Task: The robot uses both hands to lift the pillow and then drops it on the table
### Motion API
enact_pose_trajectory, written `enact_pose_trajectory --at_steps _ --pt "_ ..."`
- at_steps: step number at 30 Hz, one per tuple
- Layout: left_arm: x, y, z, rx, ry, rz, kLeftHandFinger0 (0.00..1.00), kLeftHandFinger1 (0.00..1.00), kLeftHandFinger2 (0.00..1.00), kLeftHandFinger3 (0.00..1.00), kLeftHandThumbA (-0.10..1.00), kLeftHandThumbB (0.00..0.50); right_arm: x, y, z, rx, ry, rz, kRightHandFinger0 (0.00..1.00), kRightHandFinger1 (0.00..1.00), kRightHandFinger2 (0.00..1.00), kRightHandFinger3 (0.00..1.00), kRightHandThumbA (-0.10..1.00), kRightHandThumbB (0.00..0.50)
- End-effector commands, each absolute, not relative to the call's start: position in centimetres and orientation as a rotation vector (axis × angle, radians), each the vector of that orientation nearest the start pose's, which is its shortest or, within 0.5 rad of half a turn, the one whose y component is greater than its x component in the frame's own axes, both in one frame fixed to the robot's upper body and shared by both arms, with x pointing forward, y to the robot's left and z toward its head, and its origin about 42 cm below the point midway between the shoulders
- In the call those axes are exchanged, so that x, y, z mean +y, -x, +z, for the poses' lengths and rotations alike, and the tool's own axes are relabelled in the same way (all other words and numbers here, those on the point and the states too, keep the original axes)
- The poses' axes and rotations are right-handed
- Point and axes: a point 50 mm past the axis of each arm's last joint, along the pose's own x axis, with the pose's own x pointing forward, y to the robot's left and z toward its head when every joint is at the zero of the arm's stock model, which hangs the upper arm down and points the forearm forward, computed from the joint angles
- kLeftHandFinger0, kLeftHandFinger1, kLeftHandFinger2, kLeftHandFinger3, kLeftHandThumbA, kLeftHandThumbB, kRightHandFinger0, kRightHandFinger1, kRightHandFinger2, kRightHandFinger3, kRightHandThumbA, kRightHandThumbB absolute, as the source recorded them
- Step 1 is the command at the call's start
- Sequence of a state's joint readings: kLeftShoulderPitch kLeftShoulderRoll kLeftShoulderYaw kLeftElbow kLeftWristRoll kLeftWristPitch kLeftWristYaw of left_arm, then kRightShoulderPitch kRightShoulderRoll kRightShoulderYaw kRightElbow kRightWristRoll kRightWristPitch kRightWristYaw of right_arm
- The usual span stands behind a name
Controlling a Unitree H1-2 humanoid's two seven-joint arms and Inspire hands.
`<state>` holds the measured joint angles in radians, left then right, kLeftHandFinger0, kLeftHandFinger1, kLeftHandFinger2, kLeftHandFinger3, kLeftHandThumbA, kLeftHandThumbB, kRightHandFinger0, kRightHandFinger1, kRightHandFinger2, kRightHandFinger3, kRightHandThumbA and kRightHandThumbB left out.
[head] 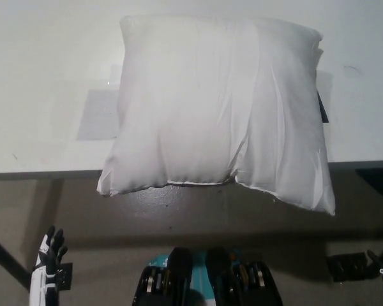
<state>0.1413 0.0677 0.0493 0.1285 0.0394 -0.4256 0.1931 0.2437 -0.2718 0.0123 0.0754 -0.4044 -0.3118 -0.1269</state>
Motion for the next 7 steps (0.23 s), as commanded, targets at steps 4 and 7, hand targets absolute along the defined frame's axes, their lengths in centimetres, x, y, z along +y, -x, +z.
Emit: enact_pose_trajectory --at_steps 4,7 --pt "26.78 -22.14 6.67 -0.236 -0.106 0.241 1.0 1.0 1.0 1.0 1.0 0.103 -31.22 -18.92 5.94 -0.079 0.677 0.033 1.0 1.0 1.0 1.0 1.0 0.187" --pt "26.71 -22.29 6.89 -0.245 -0.1 0.238 1.0 1.0 1.0 1.0 1.0 0.119 -31.22 -18.91 5.93 -0.078 0.677 0.03 1.0 1.0 1.0 1.0 1.0 0.193"
